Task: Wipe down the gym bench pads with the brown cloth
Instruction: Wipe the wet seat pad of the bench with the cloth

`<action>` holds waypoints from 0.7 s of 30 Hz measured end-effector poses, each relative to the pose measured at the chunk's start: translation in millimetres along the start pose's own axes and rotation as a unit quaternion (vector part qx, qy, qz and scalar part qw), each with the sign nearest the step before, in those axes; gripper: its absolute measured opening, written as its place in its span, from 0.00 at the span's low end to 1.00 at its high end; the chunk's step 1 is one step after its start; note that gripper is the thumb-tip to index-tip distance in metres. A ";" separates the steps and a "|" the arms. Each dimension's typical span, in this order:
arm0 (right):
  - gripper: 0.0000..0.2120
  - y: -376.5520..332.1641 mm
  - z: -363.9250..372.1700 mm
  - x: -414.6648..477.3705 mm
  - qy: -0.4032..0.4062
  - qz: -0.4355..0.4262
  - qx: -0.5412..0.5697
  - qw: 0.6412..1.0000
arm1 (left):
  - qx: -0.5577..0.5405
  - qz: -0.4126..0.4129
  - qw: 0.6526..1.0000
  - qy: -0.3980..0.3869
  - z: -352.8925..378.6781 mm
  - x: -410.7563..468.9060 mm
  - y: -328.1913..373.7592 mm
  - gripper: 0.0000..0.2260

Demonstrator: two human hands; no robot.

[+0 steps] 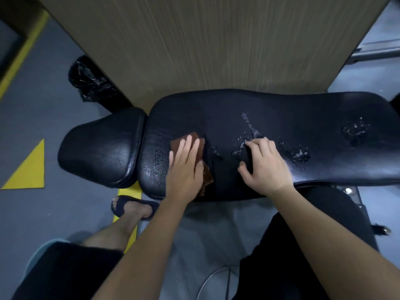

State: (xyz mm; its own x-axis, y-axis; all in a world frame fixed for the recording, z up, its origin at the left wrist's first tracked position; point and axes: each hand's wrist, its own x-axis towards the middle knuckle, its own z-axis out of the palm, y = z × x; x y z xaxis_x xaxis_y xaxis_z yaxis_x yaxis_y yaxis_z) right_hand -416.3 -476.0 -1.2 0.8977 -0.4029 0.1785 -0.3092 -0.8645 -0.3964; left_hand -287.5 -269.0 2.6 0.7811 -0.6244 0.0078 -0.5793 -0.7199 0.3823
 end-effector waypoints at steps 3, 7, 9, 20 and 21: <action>0.26 -1.4 -2.0 -2.7 -0.001 0.008 0.007 1.000 | 0.023 -0.017 0.999 0.016 -5.8 -24.3 -8.6 0.28; 0.25 -0.3 0.7 -1.6 0.026 -0.004 0.020 0.999 | 0.051 -0.011 0.999 0.000 -18.2 1.4 -37.0 0.28; 0.25 2.7 5.4 -0.8 0.043 -0.018 0.017 0.999 | 0.042 -0.027 0.999 0.001 -24.4 27.8 -52.6 0.28; 0.26 8.9 12.6 1.3 0.078 -0.039 0.017 0.996 | -0.005 -0.071 0.997 0.020 10.0 174.0 12.1 0.30; 0.26 8.6 12.1 1.2 0.077 -0.038 0.019 0.996 | -0.006 -0.068 0.998 0.013 11.4 174.8 22.1 0.31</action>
State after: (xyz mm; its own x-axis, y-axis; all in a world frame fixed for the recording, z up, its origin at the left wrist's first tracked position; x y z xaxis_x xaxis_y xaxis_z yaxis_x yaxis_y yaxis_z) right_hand -414.1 -480.3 -15.3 0.8585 -0.3800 0.3443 -0.2268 -0.8836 -0.4097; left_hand -166.4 -397.5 1.8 0.8580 -0.5133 -0.0198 -0.4656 -0.7933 0.3923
